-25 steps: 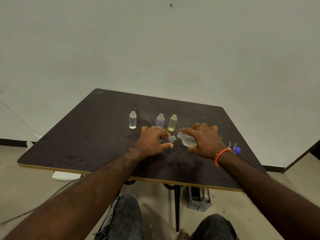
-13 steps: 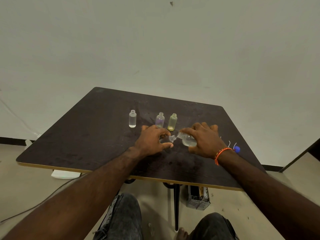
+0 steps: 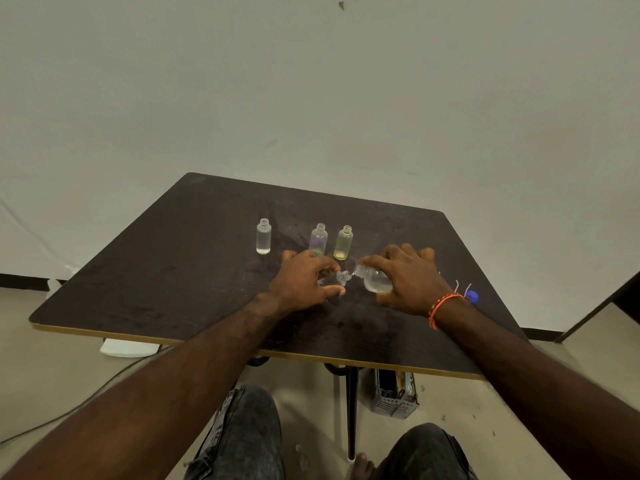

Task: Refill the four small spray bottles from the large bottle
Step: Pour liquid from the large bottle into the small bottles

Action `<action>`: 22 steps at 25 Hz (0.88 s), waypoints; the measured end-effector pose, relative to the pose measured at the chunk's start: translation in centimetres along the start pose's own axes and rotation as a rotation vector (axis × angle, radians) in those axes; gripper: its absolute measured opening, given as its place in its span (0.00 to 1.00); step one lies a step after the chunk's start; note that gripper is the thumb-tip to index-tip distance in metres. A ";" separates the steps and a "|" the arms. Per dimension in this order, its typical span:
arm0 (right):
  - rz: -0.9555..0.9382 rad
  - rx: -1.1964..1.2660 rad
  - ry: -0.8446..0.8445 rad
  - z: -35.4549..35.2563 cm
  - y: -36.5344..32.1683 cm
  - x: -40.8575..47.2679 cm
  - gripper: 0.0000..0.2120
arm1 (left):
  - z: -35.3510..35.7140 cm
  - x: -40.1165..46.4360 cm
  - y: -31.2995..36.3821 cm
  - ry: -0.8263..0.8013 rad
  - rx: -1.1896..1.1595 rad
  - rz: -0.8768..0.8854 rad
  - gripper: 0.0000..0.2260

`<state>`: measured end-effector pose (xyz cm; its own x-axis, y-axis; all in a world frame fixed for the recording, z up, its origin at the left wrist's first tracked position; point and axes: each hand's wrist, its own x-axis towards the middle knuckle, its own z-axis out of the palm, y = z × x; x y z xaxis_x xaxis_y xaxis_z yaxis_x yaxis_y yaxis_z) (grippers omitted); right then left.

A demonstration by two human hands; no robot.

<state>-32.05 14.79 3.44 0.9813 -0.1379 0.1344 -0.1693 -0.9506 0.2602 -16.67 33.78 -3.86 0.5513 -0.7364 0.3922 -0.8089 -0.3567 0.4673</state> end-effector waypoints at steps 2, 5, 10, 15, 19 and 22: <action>-0.004 0.002 -0.002 -0.1 0.0 -0.1 0.34 | 0.1 0.0 0.0 -0.005 -0.001 0.004 0.21; -0.003 0.000 -0.006 -0.2 -0.1 -0.1 0.34 | 0.1 0.1 0.0 0.000 -0.002 0.003 0.22; -0.007 -0.017 -0.011 -0.3 -0.2 0.0 0.34 | 0.1 0.3 0.0 -0.001 0.003 -0.001 0.22; -0.011 -0.017 -0.011 -0.3 -0.2 0.2 0.35 | 0.1 0.1 -0.2 -0.008 -0.003 -0.004 0.21; -0.011 -0.021 -0.012 -0.3 -0.3 0.3 0.35 | 0.2 0.1 -0.3 -0.012 -0.005 -0.008 0.22; -0.014 -0.029 -0.010 -0.3 -0.3 0.2 0.35 | 0.3 0.1 -0.3 -0.015 -0.013 -0.008 0.22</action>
<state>-31.84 15.15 3.61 0.9844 -0.1279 0.1210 -0.1582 -0.9440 0.2895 -16.44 33.66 -4.17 0.5543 -0.7422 0.3768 -0.8019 -0.3547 0.4809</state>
